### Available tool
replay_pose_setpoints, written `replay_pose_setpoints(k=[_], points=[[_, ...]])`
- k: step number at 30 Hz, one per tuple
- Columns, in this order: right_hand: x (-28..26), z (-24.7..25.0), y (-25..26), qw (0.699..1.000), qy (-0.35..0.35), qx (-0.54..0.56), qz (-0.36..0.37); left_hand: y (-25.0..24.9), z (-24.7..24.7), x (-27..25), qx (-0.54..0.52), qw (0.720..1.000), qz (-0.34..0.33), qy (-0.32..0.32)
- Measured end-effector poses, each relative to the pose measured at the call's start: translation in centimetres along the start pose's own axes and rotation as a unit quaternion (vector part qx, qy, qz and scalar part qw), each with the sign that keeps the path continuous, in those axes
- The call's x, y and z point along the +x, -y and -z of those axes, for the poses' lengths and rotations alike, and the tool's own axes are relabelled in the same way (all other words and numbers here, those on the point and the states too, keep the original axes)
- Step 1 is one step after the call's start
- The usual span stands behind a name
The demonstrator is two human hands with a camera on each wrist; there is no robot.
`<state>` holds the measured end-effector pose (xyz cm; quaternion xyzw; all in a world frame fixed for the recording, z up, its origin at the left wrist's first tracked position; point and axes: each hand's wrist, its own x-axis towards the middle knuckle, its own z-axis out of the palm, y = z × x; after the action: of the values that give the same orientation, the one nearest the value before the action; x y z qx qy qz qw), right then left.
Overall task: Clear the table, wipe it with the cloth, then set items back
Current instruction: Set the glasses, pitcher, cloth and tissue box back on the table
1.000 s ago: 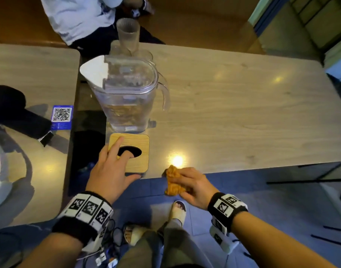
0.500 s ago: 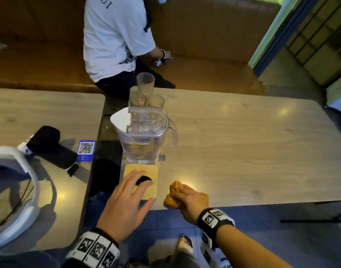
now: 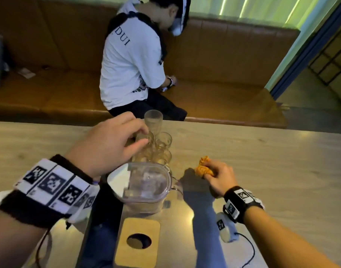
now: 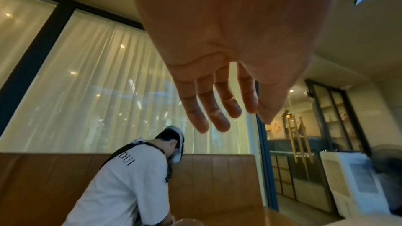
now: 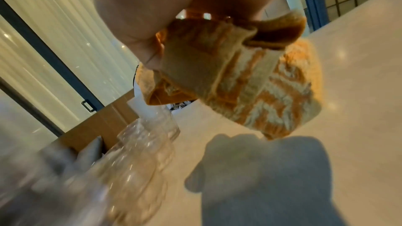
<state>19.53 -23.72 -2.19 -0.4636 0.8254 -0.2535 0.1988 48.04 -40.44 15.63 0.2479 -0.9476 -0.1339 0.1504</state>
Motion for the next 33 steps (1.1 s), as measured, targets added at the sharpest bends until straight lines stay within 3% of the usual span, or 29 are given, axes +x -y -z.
replay_pose_setpoints(k=[6, 9, 14, 17, 24, 28, 33], points=[[12.3, -0.5, 0.8, 0.998, 0.046, 0.009, 0.035, 7.4, -4.0, 10.6, 0.074, 0.981, 0.102, 0.148], [17.2, -2.4, 0.6, 0.995, 0.075, 0.007, 0.070, 10.0, -8.5, 14.6, 0.075, 0.974, 0.126, 0.174], [24.3, -5.4, -0.4, 0.990, 0.095, -0.039, 0.097, 13.8, -15.2, 18.8, 0.032, 0.946, 0.252, 0.202], [27.7, -6.4, -0.3, 0.988, 0.098, -0.055, 0.108, 14.6, -16.7, 20.3, 0.040, 0.931, 0.259, 0.252], [33.8, -9.2, 1.0, 0.974, 0.138, -0.091, 0.155, 15.4, -15.0, 20.8, -0.017, 0.932, 0.299, 0.203], [36.6, -13.2, 4.3, 0.925, 0.241, -0.182, 0.231, 15.9, -11.3, 19.3, -0.043, 0.937, 0.327, 0.114], [34.6, -16.3, 6.3, 0.819, 0.325, -0.144, 0.451, 16.0, -8.8, 17.4, -0.032, 0.939, 0.336, 0.056]])
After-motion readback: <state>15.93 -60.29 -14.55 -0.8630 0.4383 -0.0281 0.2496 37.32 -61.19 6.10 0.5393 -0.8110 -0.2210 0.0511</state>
